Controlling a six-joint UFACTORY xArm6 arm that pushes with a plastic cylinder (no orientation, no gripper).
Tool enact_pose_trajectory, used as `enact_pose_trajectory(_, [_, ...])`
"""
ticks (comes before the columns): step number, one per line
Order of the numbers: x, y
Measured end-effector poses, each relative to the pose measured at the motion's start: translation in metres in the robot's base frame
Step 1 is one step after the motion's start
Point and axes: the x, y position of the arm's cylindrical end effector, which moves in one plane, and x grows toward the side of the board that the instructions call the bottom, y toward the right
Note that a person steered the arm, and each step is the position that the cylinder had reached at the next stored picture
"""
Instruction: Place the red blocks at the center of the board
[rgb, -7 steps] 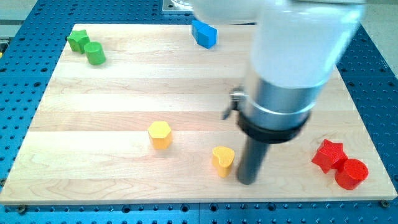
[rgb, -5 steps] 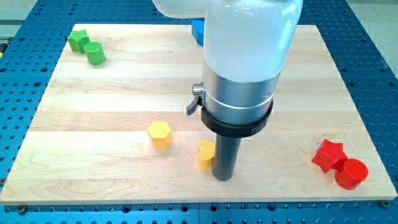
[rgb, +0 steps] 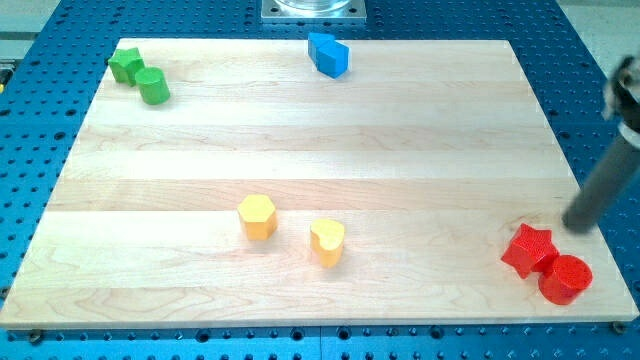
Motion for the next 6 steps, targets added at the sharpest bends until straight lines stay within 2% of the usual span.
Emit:
enact_pose_trajectory(1, [0.064, -0.006])
enact_pose_trajectory(2, [0.058, -0.069])
enact_pose_trajectory(4, [-0.005, -0.154])
enact_pose_trajectory(5, [-0.056, -0.225])
enact_pose_trajectory(6, [-0.056, -0.265])
